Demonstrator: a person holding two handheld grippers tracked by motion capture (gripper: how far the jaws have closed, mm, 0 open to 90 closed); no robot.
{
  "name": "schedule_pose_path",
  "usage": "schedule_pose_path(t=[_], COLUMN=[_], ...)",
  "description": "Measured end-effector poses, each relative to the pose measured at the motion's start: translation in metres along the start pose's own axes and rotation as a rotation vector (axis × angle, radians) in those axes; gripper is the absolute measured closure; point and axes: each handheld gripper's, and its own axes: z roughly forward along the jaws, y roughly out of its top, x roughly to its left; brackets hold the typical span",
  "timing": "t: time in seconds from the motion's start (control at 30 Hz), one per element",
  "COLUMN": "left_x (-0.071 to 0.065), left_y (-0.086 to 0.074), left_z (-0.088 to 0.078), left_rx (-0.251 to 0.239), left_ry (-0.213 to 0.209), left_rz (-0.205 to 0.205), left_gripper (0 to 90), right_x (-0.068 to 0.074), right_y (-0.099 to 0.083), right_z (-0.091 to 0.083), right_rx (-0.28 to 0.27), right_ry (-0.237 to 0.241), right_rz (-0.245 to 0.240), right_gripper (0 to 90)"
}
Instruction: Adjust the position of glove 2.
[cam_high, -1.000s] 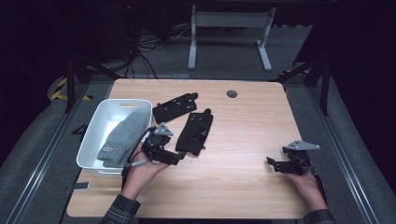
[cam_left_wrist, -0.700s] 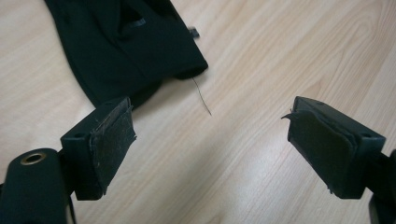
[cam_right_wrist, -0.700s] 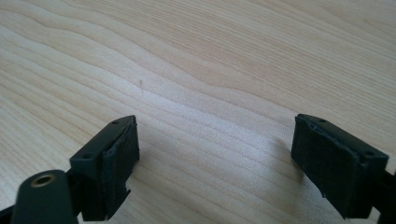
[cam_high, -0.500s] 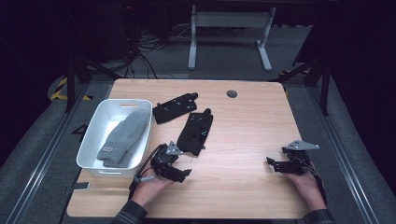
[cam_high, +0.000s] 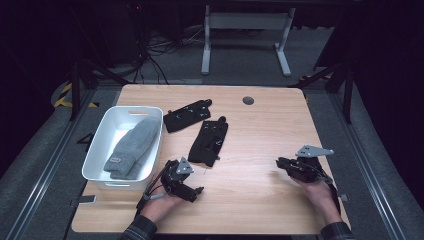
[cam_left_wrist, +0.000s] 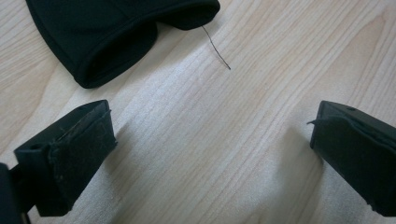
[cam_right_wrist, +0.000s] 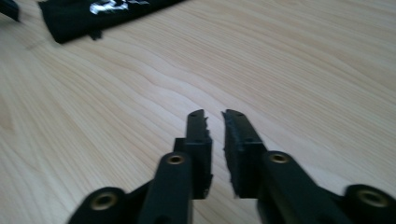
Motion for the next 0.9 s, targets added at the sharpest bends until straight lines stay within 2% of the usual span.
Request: schedule_pose_path(t=[0.07, 0.37, 0.5, 0.63, 0.8, 0.9], left_x=[0.0, 0.0, 0.001, 0.001, 0.001, 0.001], left_y=[0.0, 0.0, 0.0, 0.0, 0.0, 0.0], left_z=[0.0, 0.0, 0.0, 0.0, 0.0, 0.0], left_rx=[0.002, 0.001, 0.007, 0.007, 0.007, 0.007], left_ry=[-0.001, -0.002, -0.009, -0.01, -0.009, -0.009], left_rz=[-0.001, 0.0, 0.001, 0.001, 0.002, 0.002], left_gripper=[0.5, 0.6, 0.3, 0.2, 0.2, 0.2], right_x=[0.005, 0.025, 0.034, 0.038, 0.047, 0.054], right_y=[0.009, 0.047, 0.065, 0.078, 0.087, 0.092], right_z=[0.007, 0.04, 0.063, 0.085, 0.11, 0.126], right_rx=[-0.009, -0.01, -0.006, -0.015, -0.03, -0.009], right_ry=[0.042, 0.135, 0.158, 0.179, 0.2, 0.206], right_rz=[-0.002, -0.071, -0.104, -0.104, -0.097, -0.113], right_gripper=[89.9, 90.0, 90.0, 90.0, 90.0, 90.0])
